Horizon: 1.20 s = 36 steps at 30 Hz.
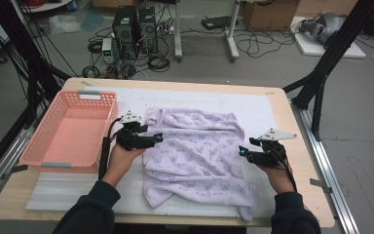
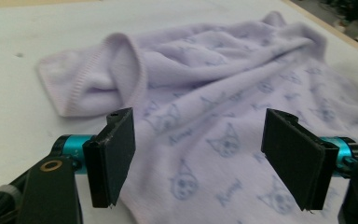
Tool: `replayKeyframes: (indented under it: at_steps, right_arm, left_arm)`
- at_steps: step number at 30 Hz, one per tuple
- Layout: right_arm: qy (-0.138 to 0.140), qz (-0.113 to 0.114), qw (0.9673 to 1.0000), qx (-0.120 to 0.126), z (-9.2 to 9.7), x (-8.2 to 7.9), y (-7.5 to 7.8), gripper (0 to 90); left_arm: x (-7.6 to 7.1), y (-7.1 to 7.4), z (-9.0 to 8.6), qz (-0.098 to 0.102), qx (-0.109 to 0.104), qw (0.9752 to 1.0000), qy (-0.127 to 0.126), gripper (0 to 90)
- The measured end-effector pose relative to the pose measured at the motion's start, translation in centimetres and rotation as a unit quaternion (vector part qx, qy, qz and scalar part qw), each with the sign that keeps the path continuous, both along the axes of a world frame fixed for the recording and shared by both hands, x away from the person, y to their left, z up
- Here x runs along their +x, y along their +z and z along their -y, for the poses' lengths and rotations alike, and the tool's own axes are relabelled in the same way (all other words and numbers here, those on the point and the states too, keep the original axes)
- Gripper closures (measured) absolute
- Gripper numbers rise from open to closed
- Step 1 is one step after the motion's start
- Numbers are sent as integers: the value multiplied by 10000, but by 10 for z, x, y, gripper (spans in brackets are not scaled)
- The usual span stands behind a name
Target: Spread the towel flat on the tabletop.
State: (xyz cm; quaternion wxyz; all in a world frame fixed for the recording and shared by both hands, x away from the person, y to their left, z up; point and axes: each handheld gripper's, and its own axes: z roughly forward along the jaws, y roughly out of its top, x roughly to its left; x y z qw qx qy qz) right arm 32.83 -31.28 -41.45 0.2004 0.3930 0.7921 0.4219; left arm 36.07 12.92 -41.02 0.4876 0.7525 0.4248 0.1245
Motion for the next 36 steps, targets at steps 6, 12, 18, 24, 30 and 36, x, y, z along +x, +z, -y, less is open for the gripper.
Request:
replayKeyframes:
  at_steps: [6, 12, 18, 24, 30, 36]
  right_arm:
    - [226, -110, 9997, 36, -4, -7, -2, 421]
    - [96, -73, 9999, 89, -5, -7, -2, 419]
    - [61, -133, 9998, 139, -9, -7, -1, 417]
    - [177, -416, 9989, -152, -13, -11, -7, 417]
    - [341, -710, 9956, -505, -22, -9, -19, 421]
    - [300, -843, 9946, -528, -17, -5, -29, 509]
  left_arm:
    - [-16, -17, 1, -88, 223, 9996, -150, 262]
    - [-25, -25, -2, -113, 338, 9991, -229, 269]
    - [-28, -27, 2, -117, 497, 9983, -266, 267]
    - [-32, -36, 9, -323, 923, 9945, -367, 297]
    - [-38, -36, 14, 17, 1310, 9908, -347, 501]
    - [-39, -37, 16, 116, 1270, 9907, -476, 837]
